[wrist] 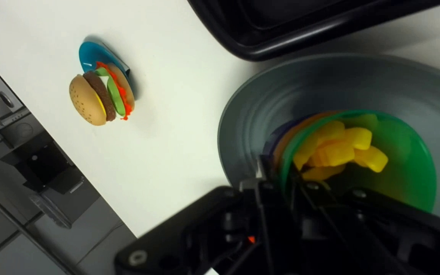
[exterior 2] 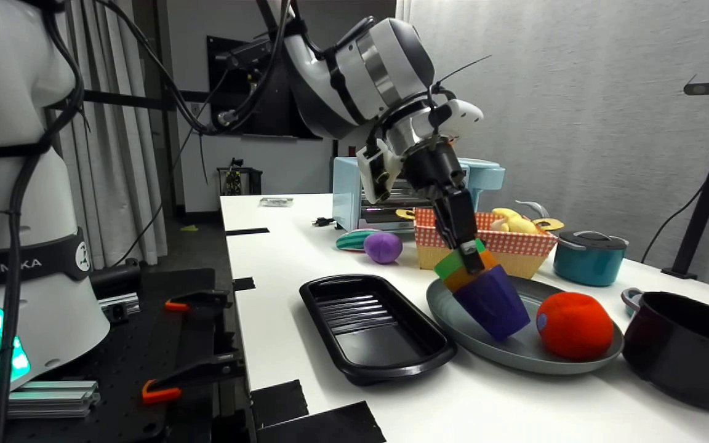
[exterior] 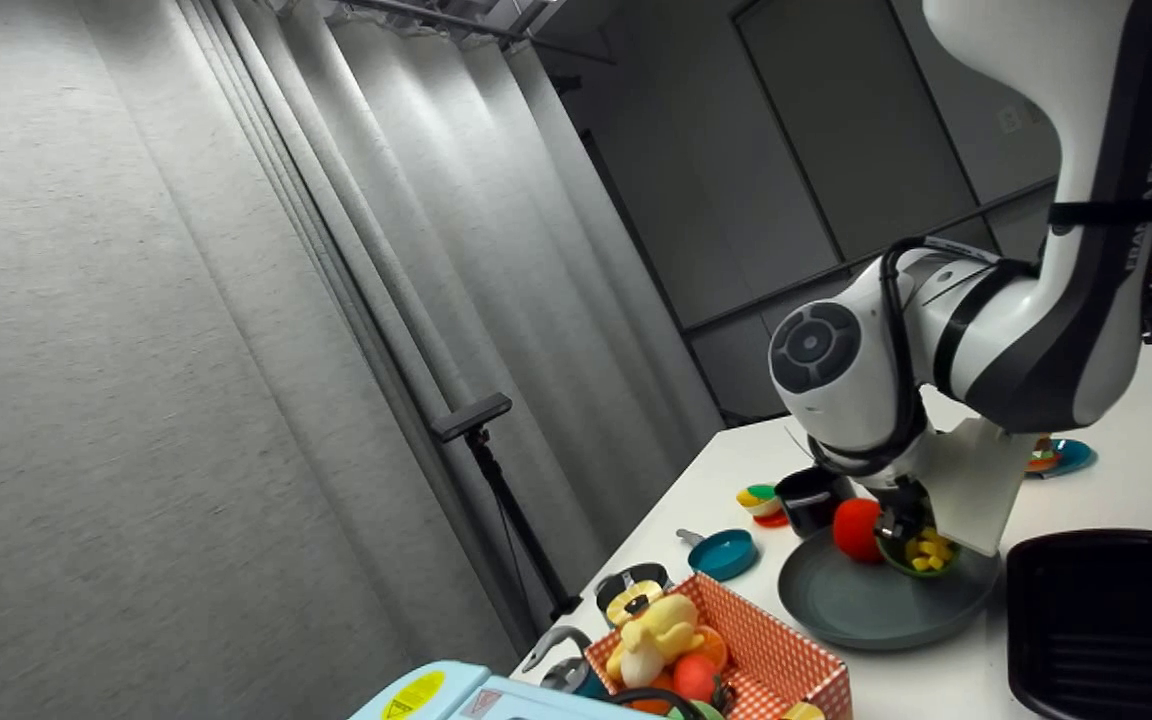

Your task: Lay the stack of plastic cups on the grey plate

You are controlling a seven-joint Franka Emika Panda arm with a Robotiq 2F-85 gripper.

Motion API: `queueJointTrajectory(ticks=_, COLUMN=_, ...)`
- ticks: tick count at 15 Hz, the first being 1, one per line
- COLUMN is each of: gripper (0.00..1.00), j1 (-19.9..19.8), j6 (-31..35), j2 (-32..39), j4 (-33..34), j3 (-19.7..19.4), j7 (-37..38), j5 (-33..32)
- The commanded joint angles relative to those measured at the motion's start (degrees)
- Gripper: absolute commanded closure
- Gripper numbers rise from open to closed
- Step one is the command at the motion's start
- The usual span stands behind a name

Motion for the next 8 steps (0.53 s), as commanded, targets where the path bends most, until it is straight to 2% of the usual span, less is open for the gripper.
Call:
queueJointTrajectory(ticks=1, gripper=0.98, j1=0.1, j6=1.9, j2=-1.6, j4=-3.9, j3=0.5, j7=1.7, j5=-4.9)
queueJointTrajectory(ticks=8, gripper=0.98, j1=0.0, j6=1.8, j2=-0.4, j4=-4.2, j3=1.7, j7=2.0, j5=-9.5)
